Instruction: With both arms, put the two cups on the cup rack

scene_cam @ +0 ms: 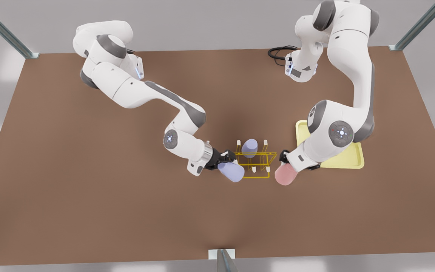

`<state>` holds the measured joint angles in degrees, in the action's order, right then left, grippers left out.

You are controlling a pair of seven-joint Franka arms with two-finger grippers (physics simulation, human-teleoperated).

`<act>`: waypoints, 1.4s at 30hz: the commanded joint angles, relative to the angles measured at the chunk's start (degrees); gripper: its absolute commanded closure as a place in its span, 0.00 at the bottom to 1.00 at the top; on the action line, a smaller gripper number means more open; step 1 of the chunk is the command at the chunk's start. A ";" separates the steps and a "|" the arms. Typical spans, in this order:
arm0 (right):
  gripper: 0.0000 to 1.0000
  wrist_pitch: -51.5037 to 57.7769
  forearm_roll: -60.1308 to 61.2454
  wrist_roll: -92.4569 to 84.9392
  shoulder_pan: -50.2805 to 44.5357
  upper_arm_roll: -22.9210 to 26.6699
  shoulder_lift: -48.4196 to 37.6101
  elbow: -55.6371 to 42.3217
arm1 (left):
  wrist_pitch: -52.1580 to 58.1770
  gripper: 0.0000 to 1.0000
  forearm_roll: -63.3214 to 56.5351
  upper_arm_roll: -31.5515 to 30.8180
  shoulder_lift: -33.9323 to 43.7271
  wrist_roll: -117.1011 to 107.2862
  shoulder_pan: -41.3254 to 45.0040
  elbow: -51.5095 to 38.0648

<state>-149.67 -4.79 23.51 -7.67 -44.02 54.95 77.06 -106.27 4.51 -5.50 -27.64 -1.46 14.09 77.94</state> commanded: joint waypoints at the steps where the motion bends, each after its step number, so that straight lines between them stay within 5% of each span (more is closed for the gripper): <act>1: 0.27 -1.41 -0.48 0.92 -0.24 -0.01 0.33 -0.07 | 0.71 0.28 0.06 -1.35 -0.66 -24.03 -0.02 -0.33; 17: 0.27 -2.29 -1.71 0.92 -1.82 -0.10 2.18 -1.30 | 0.09 0.28 -2.66 -3.47 -4.62 -26.75 1.38 -1.38; 18: 0.26 -2.29 -1.71 0.92 -1.82 -0.10 2.18 -1.30 | -0.08 0.28 -2.66 -3.47 -4.71 -26.75 1.38 -1.38; 19: 0.00 -2.29 -1.71 1.01 -1.82 -0.10 2.18 -1.39 | -0.08 0.28 -2.57 -3.47 -5.06 -26.75 1.38 -1.38; 23: 0.00 -2.29 -1.80 1.01 -1.91 -0.10 2.35 -1.65 | -0.17 0.28 -2.40 -3.47 -5.67 -26.84 1.65 -1.38; 24: 0.00 -2.29 -1.80 1.01 -2.00 -0.10 2.35 -1.65 | -0.26 0.03 -2.40 -3.47 -5.67 -26.75 1.65 -1.38; 28: 0.00 -2.29 -1.80 1.01 -2.09 -0.10 2.35 -2.00 | -0.17 0.00 -2.66 -3.47 -5.67 -26.58 1.65 -1.47; 34: 0.00 -2.29 -1.71 1.01 -2.00 -0.19 2.35 -2.97 | 25.66 0.00 -2.75 -3.03 -4.44 -22.54 -6.17 -16.32; 37: 0.00 -1.94 -1.71 1.01 -2.00 -0.01 2.27 -2.97 | 35.07 0.00 -7.23 -3.03 -0.75 -12.43 -7.49 -16.50; 38: 0.00 -1.32 -1.71 1.19 -1.82 0.08 2.18 -2.97 | 36.13 0.00 -7.06 -2.76 2.49 -9.01 -7.58 -15.19; 39: 0.00 5.25 -1.80 0.92 0.10 0.52 1.04 -2.97 | 24.90 0.00 -6.79 2.50 16.54 -3.90 -3.65 4.91; 42: 0.00 26.18 -15.39 -0.21 8.35 0.26 -2.39 -3.86 | 24.88 0.00 -4.25 3.83 14.28 -5.75 -2.04 5.12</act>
<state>-140.32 -12.35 24.24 -0.70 -43.73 52.99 73.49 -82.94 -0.84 -2.11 -13.94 -18.35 11.95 82.05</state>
